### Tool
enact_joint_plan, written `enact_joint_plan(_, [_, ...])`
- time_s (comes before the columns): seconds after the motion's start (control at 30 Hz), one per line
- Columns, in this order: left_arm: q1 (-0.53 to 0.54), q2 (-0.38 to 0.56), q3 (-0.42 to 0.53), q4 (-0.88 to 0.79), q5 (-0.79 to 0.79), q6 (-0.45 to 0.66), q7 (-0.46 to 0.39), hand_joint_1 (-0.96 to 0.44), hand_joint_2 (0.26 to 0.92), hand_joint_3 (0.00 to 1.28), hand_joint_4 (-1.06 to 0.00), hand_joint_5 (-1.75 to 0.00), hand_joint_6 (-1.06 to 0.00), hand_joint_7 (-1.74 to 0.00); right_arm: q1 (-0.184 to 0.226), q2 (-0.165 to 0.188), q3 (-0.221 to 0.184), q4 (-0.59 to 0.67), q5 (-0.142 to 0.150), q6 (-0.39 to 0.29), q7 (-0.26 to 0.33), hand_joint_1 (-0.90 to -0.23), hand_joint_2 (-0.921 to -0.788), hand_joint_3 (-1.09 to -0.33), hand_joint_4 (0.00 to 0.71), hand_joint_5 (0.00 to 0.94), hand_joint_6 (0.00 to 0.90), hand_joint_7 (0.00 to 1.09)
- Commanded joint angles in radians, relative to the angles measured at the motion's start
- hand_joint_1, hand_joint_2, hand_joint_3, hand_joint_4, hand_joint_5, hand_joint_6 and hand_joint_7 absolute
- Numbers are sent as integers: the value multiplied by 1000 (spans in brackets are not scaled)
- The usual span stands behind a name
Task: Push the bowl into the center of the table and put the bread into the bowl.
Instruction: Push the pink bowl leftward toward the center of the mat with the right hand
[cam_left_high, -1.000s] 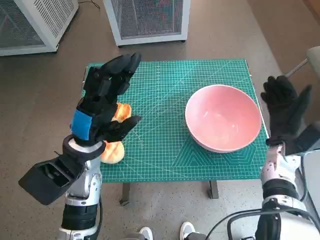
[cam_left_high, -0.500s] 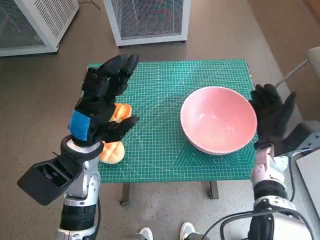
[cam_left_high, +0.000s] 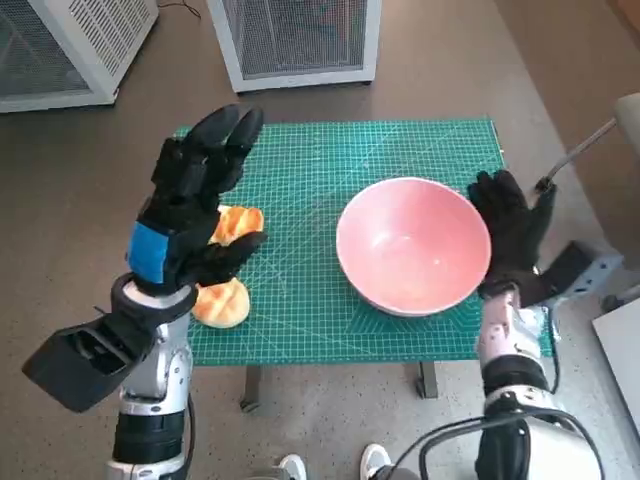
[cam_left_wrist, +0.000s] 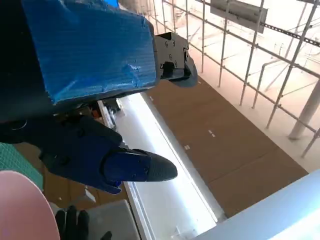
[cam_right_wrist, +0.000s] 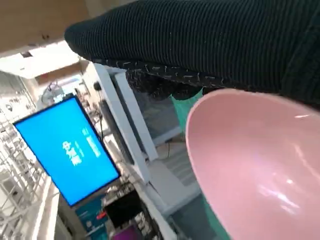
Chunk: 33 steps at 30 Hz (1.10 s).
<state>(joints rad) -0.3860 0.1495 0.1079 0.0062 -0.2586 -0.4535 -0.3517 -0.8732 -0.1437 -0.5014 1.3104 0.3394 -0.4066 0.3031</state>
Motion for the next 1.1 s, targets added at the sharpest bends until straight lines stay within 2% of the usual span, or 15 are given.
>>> enact_joint_plan(0.03, [20,11,6,-29,-3,4,2,-577,921,269,-280,-4,-140,-412,-18,32,-7,17,-2,27,-17,-496,-921,-695,345,18,157,473])
enact_joint_plan(0.5, [58,30,24,-74,14,23,25,-585,921,268,-284,-2,-189,-319,-57,84,5,21,-23,47,-15,-481,-921,-728,301,1,139,503])
enact_joint_plan(0.8, [63,33,24,-82,15,28,32,-584,921,267,-287,-3,-207,-302,-61,88,1,21,-27,54,-18,-491,-921,-722,294,1,129,516])
enact_joint_plan(0.93, [80,41,35,-91,15,27,36,-610,921,265,-285,-1,-212,-295,-93,115,17,26,-46,78,-44,-514,-921,-716,313,10,127,516])
enact_joint_plan(1.1, [82,41,36,-93,11,32,41,-620,921,263,-284,-1,-218,-286,-104,118,34,27,-65,82,-56,-531,-921,-709,334,18,136,515])
